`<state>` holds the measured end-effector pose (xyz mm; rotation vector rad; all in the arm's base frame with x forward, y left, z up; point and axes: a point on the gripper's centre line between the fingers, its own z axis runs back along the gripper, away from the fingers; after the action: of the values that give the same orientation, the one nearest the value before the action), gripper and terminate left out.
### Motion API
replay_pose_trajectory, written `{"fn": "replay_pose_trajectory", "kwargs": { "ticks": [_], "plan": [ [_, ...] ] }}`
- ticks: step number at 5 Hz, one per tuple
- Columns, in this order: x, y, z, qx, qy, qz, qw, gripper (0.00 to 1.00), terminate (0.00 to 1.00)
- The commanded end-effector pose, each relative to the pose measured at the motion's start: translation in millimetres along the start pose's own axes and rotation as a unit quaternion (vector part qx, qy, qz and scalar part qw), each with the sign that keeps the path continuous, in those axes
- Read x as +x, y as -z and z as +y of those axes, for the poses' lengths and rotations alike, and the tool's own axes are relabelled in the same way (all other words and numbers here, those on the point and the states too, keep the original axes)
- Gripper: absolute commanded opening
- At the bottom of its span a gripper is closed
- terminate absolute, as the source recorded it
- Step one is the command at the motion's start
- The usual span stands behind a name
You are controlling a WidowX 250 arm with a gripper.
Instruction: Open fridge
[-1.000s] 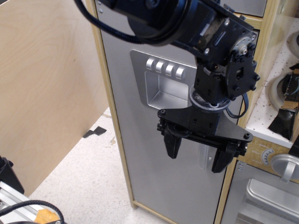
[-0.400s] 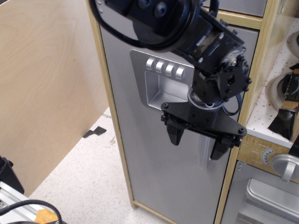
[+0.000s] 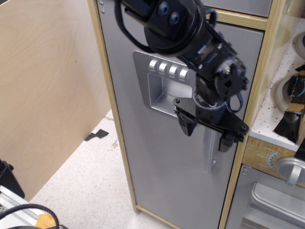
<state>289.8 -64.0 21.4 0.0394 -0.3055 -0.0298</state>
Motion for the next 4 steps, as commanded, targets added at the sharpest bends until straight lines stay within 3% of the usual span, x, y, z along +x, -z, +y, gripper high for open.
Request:
{"fn": "replay_pose_trajectory", "kwargs": {
  "ticks": [1,3,4],
  "plan": [
    [37.3,2.7,3.4,-0.021,0.040,-0.027,0.9986,1.00,0.00],
    [45.7,9.5,6.4,-0.037,0.036,-0.044,0.9977,1.00,0.00],
    [45.2,11.3,6.4,-0.040,0.027,-0.045,0.9979,0.00,0.00]
  ]
}}
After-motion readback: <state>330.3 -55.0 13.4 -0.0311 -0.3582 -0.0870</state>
